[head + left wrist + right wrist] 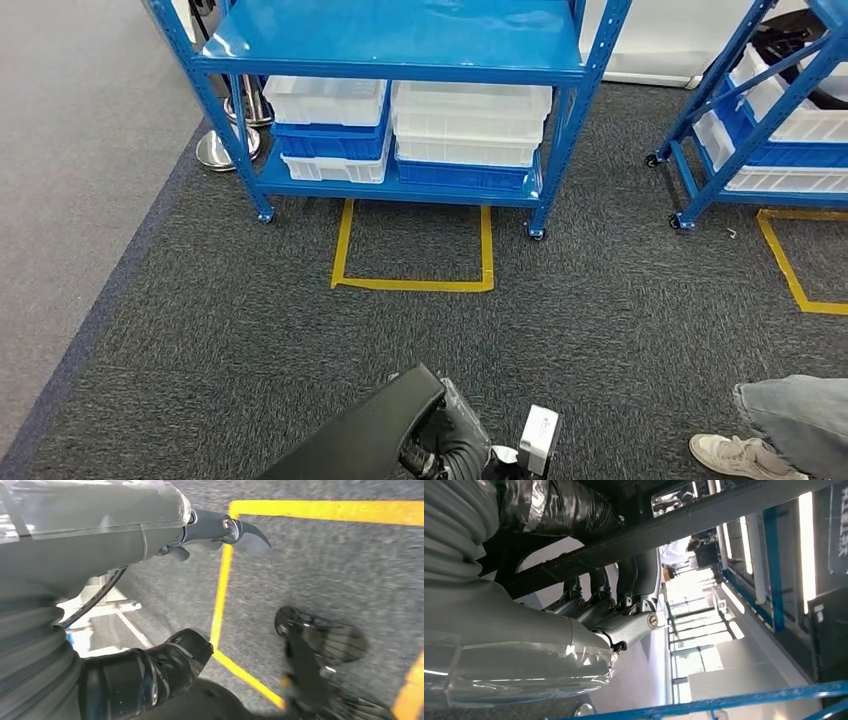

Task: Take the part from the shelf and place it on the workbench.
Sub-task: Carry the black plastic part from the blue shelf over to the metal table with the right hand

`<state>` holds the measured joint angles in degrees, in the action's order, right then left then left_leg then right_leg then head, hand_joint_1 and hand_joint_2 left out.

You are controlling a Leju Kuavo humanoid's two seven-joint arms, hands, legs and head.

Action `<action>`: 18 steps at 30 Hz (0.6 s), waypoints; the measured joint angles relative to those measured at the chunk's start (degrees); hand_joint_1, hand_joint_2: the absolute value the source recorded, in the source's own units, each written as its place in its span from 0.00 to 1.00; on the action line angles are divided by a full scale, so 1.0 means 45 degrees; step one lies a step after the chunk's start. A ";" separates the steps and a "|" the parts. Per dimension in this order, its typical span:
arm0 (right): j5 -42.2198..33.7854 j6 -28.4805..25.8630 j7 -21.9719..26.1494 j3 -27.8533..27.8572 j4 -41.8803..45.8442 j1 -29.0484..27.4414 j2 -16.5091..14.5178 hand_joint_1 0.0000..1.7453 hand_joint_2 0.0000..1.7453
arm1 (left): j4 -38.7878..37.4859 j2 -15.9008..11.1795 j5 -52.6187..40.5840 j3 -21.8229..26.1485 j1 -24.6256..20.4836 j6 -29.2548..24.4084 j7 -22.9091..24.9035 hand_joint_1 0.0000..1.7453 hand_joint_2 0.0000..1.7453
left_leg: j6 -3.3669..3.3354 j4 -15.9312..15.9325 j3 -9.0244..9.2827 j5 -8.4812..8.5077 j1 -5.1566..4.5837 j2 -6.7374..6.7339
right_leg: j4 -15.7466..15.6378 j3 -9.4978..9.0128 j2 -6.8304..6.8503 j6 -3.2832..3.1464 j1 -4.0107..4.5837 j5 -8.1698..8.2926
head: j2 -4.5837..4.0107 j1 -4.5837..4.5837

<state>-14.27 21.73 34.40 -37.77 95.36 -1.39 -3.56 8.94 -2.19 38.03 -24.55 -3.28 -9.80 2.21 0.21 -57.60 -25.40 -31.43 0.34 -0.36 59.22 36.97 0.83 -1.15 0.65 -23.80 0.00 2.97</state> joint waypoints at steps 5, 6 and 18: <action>0.0118 -0.0007 0.0034 0.0085 0.0179 -0.0183 0.0086 1.00 1.00 | -0.0005 0.0011 0.0021 -0.0005 -0.0019 0.0033 -0.0003 0.00 1.00 | -0.0458 0.0407 -0.0418 0.0419 0.0034 -0.0107 | 0.0849 0.0445 -0.0112 0.0359 -0.0090 -0.0896 | 0.0000 0.0018; 0.0149 -0.0012 0.0038 0.0102 0.0217 -0.0230 0.0104 1.00 1.00 | -0.0005 0.0011 0.0022 -0.0005 -0.0016 0.0035 0.0001 0.00 1.00 | -0.0526 0.0405 -0.0615 0.0559 0.0018 -0.0120 | 0.1541 0.0633 -0.0142 0.0407 -0.0119 -0.1570 | 0.0000 0.0018; 0.0298 -0.0018 0.0068 0.0213 0.0499 -0.0497 0.0168 1.00 1.00 | -0.0005 0.0019 0.0024 -0.0068 0.0023 0.0051 0.0010 0.00 1.00 | -0.0016 -0.0088 -0.2225 0.1730 -0.0014 -0.0081 | -0.0657 -0.2291 -0.0132 -0.0013 -0.0107 -0.1589 | 0.0000 0.0008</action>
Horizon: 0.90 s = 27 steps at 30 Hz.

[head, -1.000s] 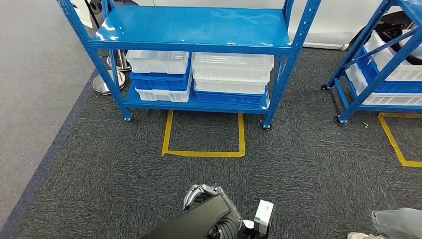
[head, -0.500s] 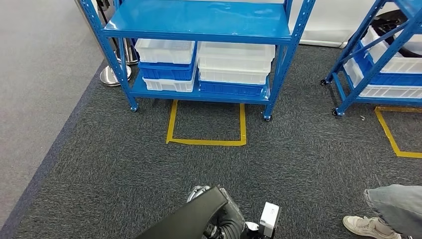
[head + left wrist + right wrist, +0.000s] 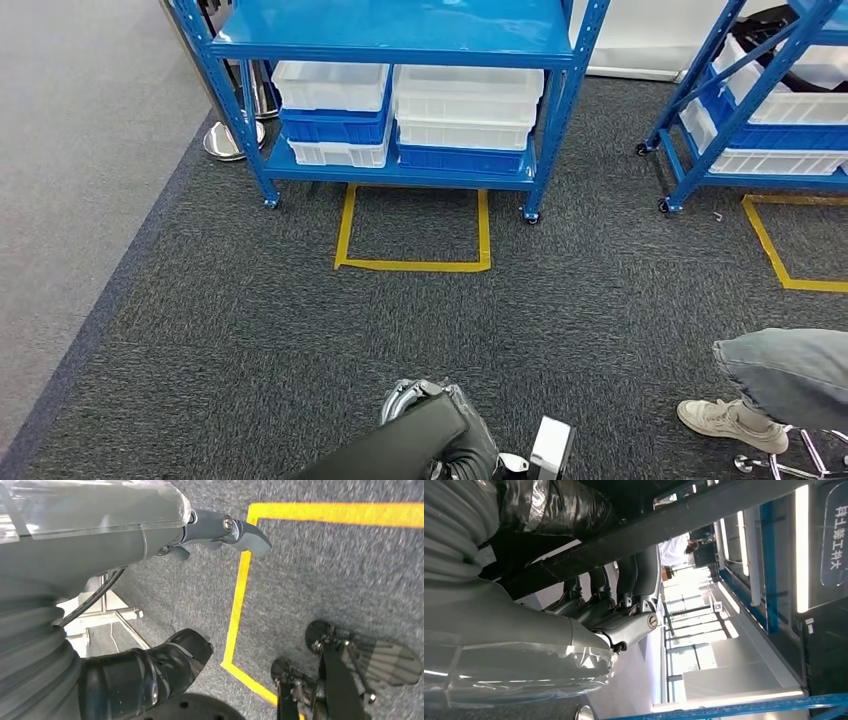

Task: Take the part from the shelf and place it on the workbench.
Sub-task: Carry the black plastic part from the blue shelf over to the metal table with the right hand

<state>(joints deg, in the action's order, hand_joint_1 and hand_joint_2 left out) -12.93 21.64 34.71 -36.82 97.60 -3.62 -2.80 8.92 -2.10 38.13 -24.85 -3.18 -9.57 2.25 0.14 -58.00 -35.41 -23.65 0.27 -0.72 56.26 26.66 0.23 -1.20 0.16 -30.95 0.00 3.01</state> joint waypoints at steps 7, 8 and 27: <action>0.0028 -0.0001 0.0000 0.0002 0.0007 -0.0048 0.0001 1.00 1.00 | 0.0000 0.0006 0.0001 -0.0005 0.0063 0.0000 0.0000 0.00 1.00 | 0.0310 -0.3361 -0.0898 -0.2047 0.0095 0.0045 | 0.0070 0.0678 0.0071 -0.0277 0.0026 0.0508 | 0.0000 -0.0016; 0.0028 -0.0001 0.0000 0.0002 0.0007 -0.0050 0.0001 1.00 1.00 | 0.0000 0.0005 0.0001 -0.0005 0.0074 0.0000 0.0000 0.00 1.00 | 0.0300 -0.2761 -0.0443 -0.1727 0.0095 0.0045 | 0.0144 0.0745 0.0070 -0.0261 0.0026 0.0524 | 0.0000 -0.0017; 0.0417 -0.0104 0.0138 0.0091 0.0262 -0.0223 0.0044 1.00 1.00 | 0.0000 -0.0004 0.0047 -0.0062 0.0053 0.0091 -0.0023 0.00 1.00 | -0.0169 0.0034 0.0944 -0.0901 0.0083 0.0159 | 0.0783 0.1116 -0.0294 0.0391 -0.0219 0.0498 | 0.0000 -0.0007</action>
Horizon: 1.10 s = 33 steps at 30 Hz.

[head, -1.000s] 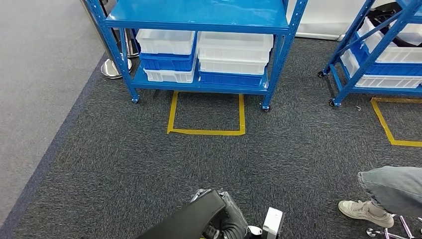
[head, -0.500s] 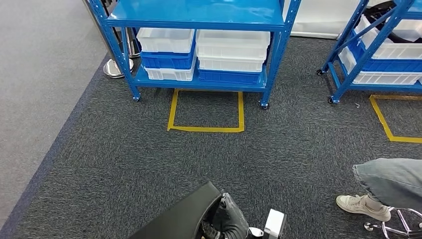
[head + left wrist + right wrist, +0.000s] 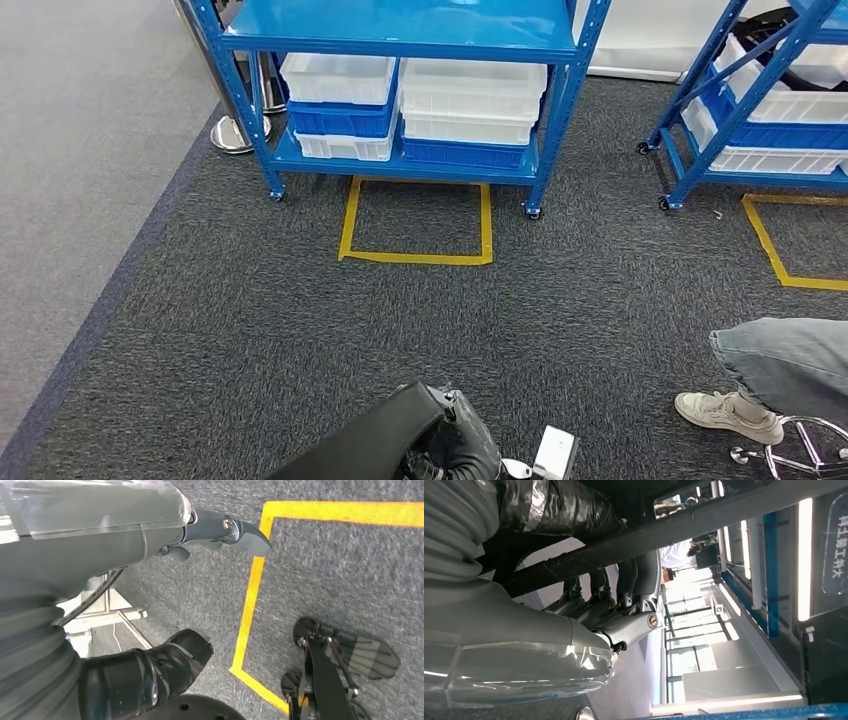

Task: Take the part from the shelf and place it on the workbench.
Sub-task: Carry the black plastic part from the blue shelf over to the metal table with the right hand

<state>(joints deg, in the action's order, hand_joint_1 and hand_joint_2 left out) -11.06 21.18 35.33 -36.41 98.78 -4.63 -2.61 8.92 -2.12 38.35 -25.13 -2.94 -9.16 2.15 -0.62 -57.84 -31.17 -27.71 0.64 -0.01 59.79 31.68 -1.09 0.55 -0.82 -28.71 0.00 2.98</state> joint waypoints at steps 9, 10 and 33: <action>0.0871 -0.0424 0.0254 0.0013 0.0255 -0.0153 0.0030 1.00 1.00 | 0.0000 0.0011 0.0032 -0.0128 -0.0014 -0.0067 0.0017 0.00 1.00 | 0.0387 -0.0426 -0.0287 -0.0305 0.0096 0.0086 | -0.0344 -0.0017 0.0247 -0.0399 -0.0010 0.0120 | 0.0000 -0.0001; 0.0933 -0.0439 0.0264 0.0013 0.0288 -0.0182 0.0032 1.00 1.00 | 0.0000 0.0014 0.0035 -0.0138 -0.0012 -0.0082 0.0018 0.00 1.00 | 0.0422 -0.1345 -0.0717 -0.0757 0.0099 0.0078 | -0.0343 -0.0002 0.0340 -0.0439 0.0022 0.0119 | 0.0000 -0.0004; 0.1541 -0.0659 0.0470 0.0017 0.0584 -0.0503 0.0210 1.00 1.00 | 0.0000 0.0008 0.0047 -0.0231 0.0007 0.0055 0.0047 0.00 1.00 | 0.0177 -0.0186 -0.0428 0.0200 0.0077 0.1218 | 0.0029 0.0084 -0.0634 -0.0027 -0.0054 -0.0137 | 0.0000 0.0006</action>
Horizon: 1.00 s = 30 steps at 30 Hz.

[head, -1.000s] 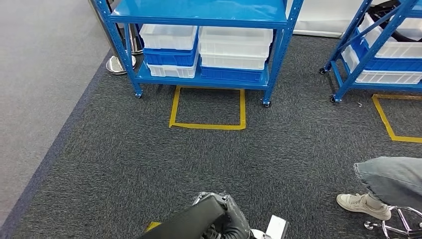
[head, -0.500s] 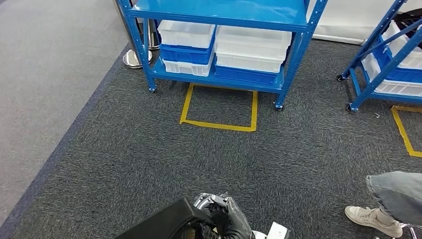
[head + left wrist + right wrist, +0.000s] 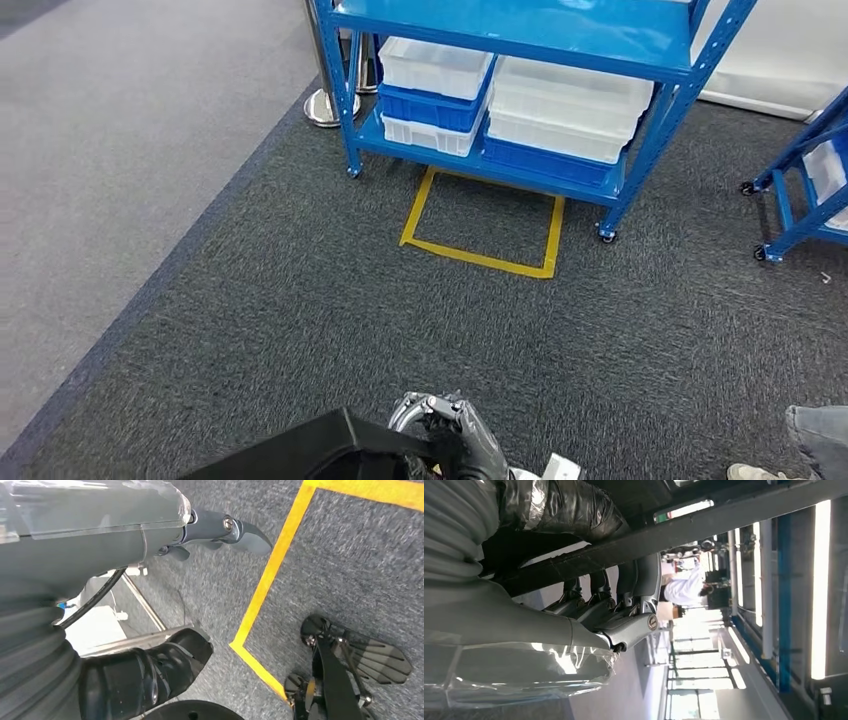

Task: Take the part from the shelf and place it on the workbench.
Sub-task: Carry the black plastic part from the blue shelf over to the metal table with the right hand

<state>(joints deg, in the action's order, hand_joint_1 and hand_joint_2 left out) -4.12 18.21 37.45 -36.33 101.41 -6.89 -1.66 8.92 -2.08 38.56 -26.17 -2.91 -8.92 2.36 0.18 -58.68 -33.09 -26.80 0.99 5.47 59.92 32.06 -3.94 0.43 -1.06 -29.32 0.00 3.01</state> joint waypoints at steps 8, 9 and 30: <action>0.0089 0.0004 0.0023 0.0001 0.0021 -0.0035 0.0008 1.00 1.00 | -0.0005 0.0016 0.0010 -0.0023 -0.0001 0.0001 0.0001 0.00 1.00 | 0.0338 -0.3414 -0.1616 -0.1662 0.0036 -0.1069 | -0.0187 -0.0008 0.1229 -0.0490 0.0121 0.0110 | 0.0000 -0.0012; 0.0114 0.0004 0.0023 0.0001 0.0021 -0.0034 0.0010 1.00 1.00 | -0.0005 0.0016 0.0009 -0.0029 0.0011 0.0002 -0.0010 0.00 1.00 | 0.0326 -0.3442 -0.1589 -0.1543 0.0035 -0.1099 | -0.0185 -0.0017 0.1385 -0.0502 0.0150 0.0100 | 0.0000 -0.0012; 0.0227 -0.0001 0.0030 0.0001 0.0136 -0.0075 0.0092 1.00 1.00 | -0.0005 -0.0029 0.0008 -0.0228 0.0031 0.0004 -0.0028 0.00 1.00 | -0.0040 -0.0024 0.0030 -0.0008 -0.0025 -0.0021 | 0.0118 -0.0004 0.0074 0.0001 -0.0040 -0.0084 | 0.0000 0.0004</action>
<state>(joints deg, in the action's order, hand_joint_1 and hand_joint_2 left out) -3.10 18.21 37.58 -36.33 102.02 -7.23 -1.25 8.90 -2.21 38.60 -27.20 -2.77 -8.90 2.23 -0.01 -58.79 -32.96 -26.84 0.88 5.38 60.45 32.04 -3.61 0.44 -1.24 -29.70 0.00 3.02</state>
